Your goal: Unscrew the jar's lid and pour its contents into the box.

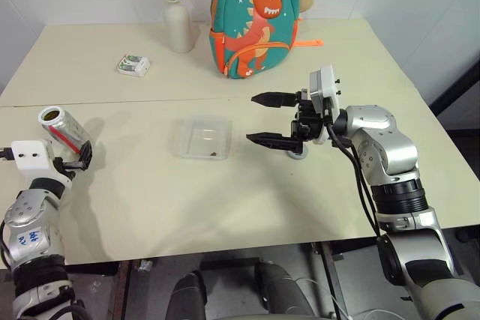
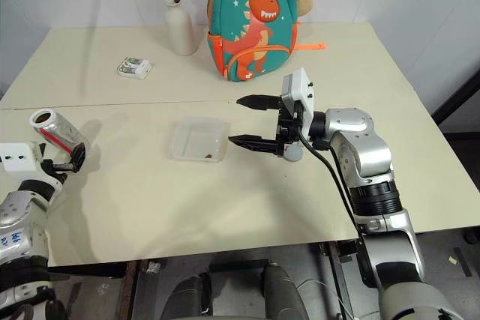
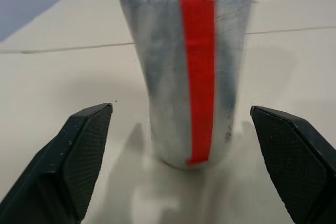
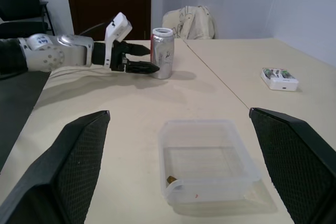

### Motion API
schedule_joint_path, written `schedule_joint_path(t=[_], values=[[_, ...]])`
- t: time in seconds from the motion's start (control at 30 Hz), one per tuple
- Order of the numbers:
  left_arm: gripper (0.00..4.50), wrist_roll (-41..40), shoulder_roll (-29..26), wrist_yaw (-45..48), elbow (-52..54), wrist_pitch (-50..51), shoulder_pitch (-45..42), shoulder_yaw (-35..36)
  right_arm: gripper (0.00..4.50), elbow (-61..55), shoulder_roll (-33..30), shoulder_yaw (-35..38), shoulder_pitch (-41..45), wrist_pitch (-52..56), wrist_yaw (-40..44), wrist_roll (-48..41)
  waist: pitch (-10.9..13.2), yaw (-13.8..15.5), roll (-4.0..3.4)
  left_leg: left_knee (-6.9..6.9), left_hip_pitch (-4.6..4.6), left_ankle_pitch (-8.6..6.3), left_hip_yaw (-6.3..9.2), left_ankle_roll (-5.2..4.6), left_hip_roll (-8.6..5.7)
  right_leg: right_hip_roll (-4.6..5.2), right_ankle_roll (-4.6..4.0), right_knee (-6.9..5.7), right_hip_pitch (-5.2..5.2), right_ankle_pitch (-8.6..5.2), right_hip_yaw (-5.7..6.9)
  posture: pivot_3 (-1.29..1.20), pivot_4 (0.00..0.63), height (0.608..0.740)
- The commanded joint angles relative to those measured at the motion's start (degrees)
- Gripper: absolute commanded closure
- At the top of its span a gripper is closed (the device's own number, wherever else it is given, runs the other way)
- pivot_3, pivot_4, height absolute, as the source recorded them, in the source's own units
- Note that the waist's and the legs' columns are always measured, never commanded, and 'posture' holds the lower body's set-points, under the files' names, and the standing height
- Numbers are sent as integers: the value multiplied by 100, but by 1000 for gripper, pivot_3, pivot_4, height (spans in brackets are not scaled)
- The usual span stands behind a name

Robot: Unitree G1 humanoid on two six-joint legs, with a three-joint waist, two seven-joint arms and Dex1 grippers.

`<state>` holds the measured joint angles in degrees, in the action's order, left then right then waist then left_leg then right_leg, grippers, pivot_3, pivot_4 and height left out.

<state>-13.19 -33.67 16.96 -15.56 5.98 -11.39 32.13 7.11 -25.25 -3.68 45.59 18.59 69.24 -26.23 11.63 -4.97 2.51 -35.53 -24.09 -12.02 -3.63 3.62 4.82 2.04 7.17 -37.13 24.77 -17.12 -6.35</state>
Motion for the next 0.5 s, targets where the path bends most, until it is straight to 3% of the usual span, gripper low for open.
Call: schedule_joint_path(t=[0.03,0.23,0.33,0.37,0.4,0.5], values=[[6,-34,-223,109,1023,285,547,86,0,-172,-107,101,-74,-132,32,-15,-1,-2,1,7,0,0,0,0,1,0,-3,6,2,-1,1,0,150,740],[6,100,-556,649,2370,319,1835,136,0,-99,-232,152,-168,-244,33,50,-1,0,2,48,-4,-4,-16,5,0,12,-16,31,21,-8,2,0,150,740],[6,-136,-972,1619,2694,-151,2259,200,0,-16,-347,184,-208,-363,70,115,-1,-3,2,52,-6,-4,-16,5,1,11,-33,31,30,-18,3,0,150,740],[6,-211,-1082,1906,2763,-324,2337,195,0,-2,-385,190,-225,-404,84,131,-1,-5,2,52,-7,-5,-16,6,1,12,-42,32,31,-23,4,0,150,740],[6,-342,-1174,2191,2819,-450,2376,189,0,3,-421,194,-247,-457,92,147,-1,-2,2,54,-7,-5,-19,7,0,16,-104,37,30,-56,3,0,150,740],[6,-905,-1359,2945,2750,-793,1980,85,0,18,-595,241,-391,-708,149,245,-2,10,2,54,-6,-5,-28,5,-8,31,-119,46,24,-64,2,0,150,740]])
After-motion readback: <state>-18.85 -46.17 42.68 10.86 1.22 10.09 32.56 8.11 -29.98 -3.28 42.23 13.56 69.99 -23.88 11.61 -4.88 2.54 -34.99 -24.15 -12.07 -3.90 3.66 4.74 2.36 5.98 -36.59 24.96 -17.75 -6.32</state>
